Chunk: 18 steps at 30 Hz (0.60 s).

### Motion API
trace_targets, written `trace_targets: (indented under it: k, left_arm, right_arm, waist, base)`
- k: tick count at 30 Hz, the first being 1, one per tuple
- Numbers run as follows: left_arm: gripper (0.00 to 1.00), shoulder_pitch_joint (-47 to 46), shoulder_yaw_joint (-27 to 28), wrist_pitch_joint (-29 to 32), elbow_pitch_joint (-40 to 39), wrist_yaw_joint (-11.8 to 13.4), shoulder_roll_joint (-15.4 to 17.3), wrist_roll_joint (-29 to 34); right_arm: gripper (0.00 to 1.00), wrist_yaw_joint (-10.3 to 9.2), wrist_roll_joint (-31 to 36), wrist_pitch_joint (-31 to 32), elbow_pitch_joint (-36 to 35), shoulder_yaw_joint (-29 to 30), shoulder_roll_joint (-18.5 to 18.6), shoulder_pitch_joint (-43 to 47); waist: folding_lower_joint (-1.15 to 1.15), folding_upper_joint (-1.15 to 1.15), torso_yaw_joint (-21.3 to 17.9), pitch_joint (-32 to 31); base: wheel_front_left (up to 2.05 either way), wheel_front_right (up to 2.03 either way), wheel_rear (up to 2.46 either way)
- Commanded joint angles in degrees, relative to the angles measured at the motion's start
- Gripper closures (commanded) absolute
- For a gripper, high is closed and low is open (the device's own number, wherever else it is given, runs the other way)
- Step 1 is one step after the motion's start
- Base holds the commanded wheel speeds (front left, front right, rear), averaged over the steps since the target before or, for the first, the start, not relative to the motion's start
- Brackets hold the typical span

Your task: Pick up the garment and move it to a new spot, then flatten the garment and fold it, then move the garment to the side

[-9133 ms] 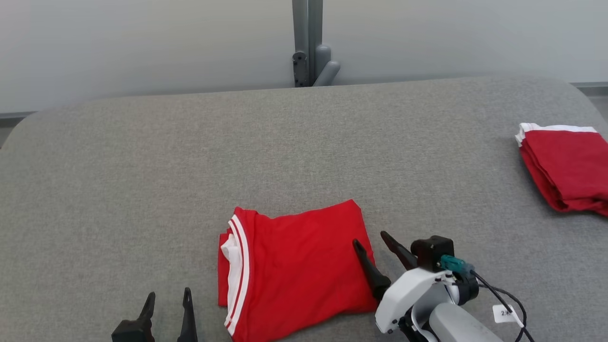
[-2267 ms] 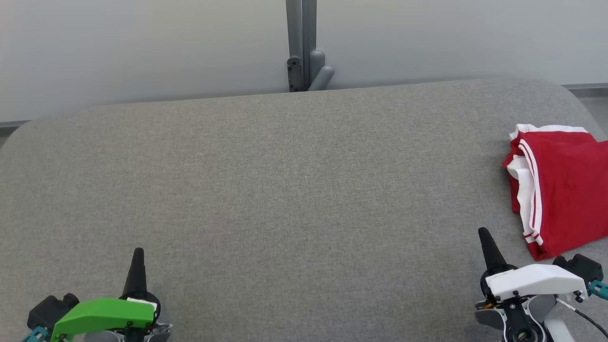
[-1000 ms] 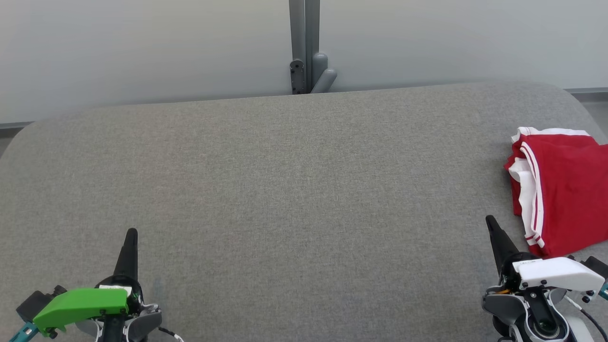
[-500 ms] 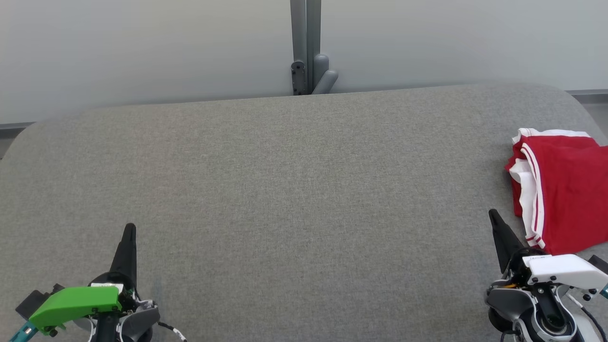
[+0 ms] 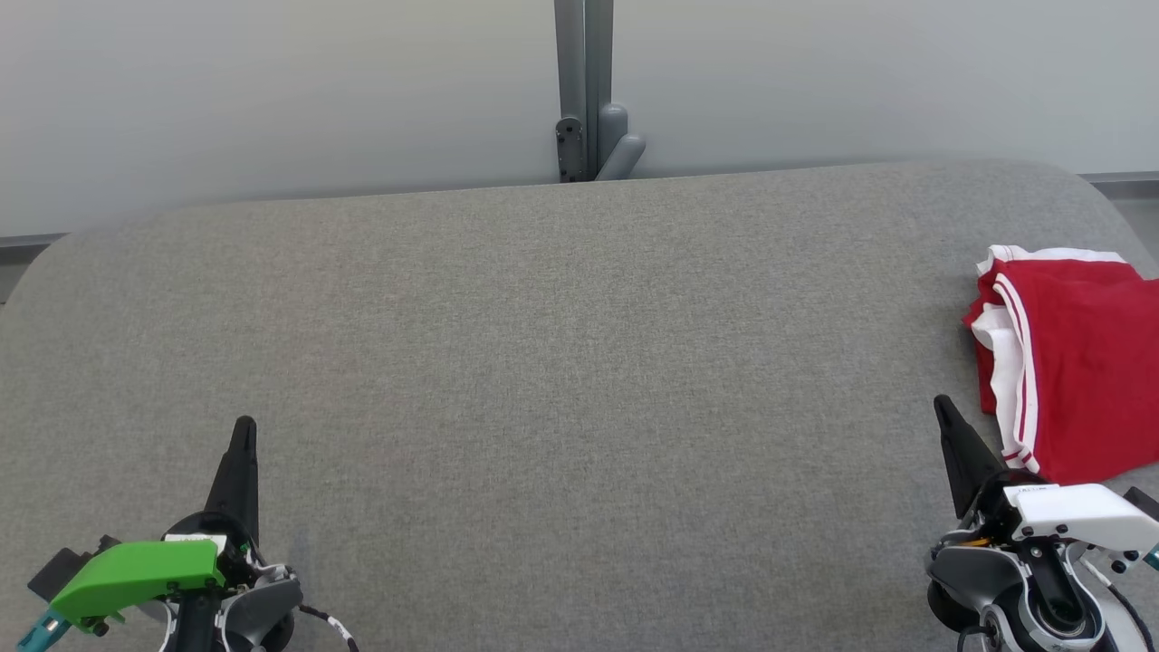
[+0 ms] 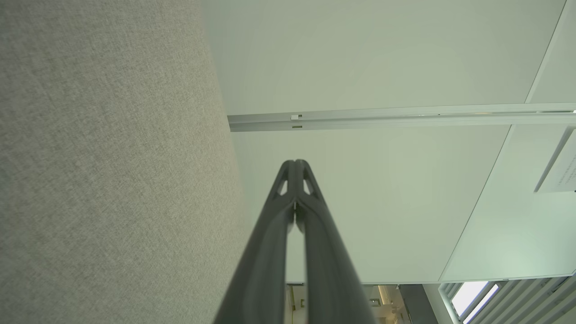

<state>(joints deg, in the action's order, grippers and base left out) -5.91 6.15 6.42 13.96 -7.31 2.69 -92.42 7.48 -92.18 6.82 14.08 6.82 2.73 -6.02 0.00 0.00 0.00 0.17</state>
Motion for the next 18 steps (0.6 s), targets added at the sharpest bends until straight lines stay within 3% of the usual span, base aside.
trace_targets:
  k: [1, 18]
  left_arm:
    - [1.0, -0.5, 0.3, 0.0, -0.1, -0.4, 0.4, -0.1]
    - [1.0, -0.5, 0.3, 0.0, -0.1, -0.4, 0.4, -0.1]
  right_arm:
    - [1.0, 0.02, -0.4, 0.1, -0.3, 0.1, 0.3, -0.2]
    - [1.0, 0.02, -0.4, 0.1, -0.3, 0.1, 0.3, -0.2]
  waist:
    - [0.0, 0.0, 0.0, 0.0]
    - [0.0, 0.0, 0.0, 0.0]
  base:
    - [0.0, 0.0, 0.0]
    - [0.0, 0.0, 0.0]
